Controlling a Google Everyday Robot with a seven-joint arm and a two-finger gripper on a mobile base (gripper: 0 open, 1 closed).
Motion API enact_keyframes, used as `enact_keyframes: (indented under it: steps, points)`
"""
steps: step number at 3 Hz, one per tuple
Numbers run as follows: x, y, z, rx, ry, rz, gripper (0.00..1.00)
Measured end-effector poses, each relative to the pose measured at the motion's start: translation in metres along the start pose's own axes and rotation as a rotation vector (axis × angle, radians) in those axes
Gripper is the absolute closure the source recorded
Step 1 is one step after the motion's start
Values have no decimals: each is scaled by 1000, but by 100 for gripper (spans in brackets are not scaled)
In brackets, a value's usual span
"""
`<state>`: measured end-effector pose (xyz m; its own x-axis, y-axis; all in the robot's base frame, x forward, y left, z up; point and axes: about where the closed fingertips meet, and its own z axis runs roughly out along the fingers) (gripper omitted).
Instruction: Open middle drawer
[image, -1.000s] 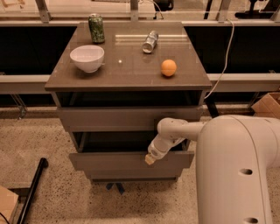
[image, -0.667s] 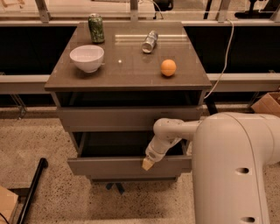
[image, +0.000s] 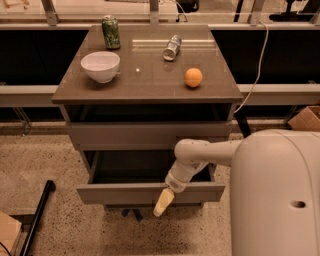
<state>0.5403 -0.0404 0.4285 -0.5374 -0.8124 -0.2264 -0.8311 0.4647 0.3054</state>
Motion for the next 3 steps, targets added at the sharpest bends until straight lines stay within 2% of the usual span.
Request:
enact_keyframes:
  steps: [1,2,3]
  points:
    - [7,12,0,-26,4,-11,0]
    - [29,33,4,-96,0,-15,16]
    - [33,38,5,-109,2,-17,27]
